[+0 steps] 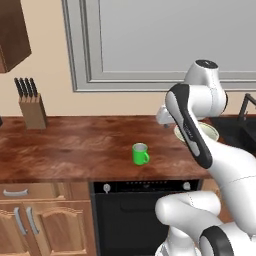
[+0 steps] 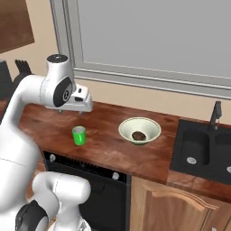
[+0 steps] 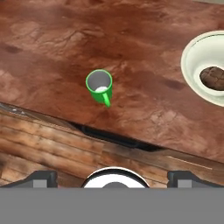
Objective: Move the mug from next to the sink to the open cabinet. Then, move the bowl with the potato to the fridge to clear the area for faucet cleaning.
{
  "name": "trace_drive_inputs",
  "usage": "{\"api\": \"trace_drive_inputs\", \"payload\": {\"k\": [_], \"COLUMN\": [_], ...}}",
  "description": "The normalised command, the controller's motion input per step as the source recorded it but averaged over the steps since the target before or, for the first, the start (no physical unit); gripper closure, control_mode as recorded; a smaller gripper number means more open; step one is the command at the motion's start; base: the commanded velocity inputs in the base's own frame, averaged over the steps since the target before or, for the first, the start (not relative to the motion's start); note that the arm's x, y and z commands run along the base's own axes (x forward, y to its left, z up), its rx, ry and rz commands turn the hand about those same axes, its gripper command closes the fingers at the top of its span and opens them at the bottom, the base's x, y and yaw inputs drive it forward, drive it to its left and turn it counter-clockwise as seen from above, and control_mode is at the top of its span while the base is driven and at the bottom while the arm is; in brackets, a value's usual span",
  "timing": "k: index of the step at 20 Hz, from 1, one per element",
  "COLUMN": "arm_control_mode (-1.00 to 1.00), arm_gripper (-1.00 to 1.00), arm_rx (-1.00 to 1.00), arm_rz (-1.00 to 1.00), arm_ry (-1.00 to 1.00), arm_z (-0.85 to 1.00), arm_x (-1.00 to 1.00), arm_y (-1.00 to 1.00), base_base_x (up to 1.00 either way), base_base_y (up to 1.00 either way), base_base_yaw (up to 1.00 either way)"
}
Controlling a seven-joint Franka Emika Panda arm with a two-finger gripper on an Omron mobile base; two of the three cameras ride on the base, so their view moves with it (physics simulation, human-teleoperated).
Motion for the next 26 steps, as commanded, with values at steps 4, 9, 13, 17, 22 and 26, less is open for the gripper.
{"api": "trace_drive_inputs", "payload": {"k": [4,9,13,17,22,26], "arm_control_mode": [-1.00,-1.00,-1.00,-1.00,-1.00,-1.00], "arm_gripper": [-1.00,-1.00,-1.00,-1.00,-1.00,-1.00], "arm_rx": [0.00,-0.08,-0.05,-0.01,0.00,0.00], "arm_rz": [0.04,0.15,0.15,0.15,0.13,0.05], "arm_ry": [0.00,-0.09,-0.02,0.00,0.00,0.03], "arm_z": [-0.20,-0.73,-0.78,-0.66,-0.56,-0.30], "arm_x": [0.06,0.31,0.54,0.25,0.03,0.20], "arm_y": [-0.10,0.26,0.61,0.33,0.05,-0.04], "base_base_x": [0.00,0.00,0.00,0.00,0.00,0.00], "base_base_y": [-0.17,0.00,0.00,0.00,0.00,0.00], "base_base_yaw": [0.04,0.00,0.00,0.00,0.00,0.00]}}
